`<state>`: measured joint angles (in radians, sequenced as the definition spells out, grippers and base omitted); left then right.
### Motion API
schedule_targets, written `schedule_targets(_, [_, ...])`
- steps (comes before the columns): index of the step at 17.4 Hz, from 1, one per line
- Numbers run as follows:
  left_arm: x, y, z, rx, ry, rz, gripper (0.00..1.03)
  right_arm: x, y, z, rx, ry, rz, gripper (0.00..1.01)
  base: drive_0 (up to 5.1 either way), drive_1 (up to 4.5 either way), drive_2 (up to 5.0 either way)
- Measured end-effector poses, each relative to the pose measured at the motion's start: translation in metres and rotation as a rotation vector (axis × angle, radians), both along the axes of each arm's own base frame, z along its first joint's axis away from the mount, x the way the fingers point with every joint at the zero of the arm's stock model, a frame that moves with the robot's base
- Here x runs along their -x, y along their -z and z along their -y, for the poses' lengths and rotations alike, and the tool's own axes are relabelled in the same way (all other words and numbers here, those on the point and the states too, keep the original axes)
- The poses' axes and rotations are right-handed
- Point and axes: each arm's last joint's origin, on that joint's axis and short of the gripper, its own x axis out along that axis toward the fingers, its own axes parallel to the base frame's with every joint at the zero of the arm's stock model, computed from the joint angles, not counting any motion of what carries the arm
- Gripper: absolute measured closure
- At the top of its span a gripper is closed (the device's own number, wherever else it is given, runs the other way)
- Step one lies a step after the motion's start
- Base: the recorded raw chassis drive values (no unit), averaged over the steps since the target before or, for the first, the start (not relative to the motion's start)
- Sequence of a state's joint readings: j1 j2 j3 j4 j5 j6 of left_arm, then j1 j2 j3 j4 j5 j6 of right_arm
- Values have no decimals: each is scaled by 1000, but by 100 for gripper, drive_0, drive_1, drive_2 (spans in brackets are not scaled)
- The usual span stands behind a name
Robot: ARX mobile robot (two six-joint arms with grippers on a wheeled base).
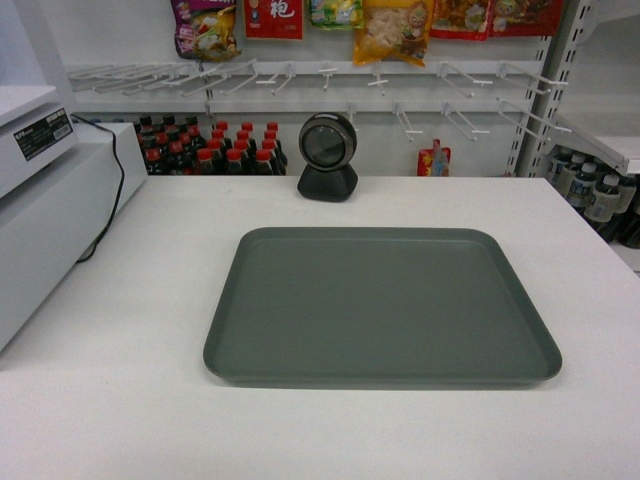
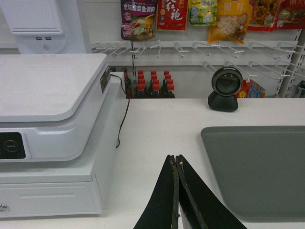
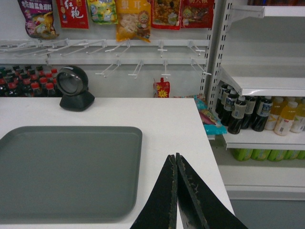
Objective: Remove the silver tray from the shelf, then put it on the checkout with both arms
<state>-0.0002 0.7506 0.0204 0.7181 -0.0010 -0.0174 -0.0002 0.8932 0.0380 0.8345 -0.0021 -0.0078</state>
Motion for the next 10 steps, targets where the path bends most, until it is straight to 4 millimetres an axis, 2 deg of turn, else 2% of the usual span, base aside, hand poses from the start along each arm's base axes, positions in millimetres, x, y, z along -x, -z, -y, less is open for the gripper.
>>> schedule_targets(10, [26,-6,0,0,0,21,102,32,-8,0,0,0,29,99,0,0,0])
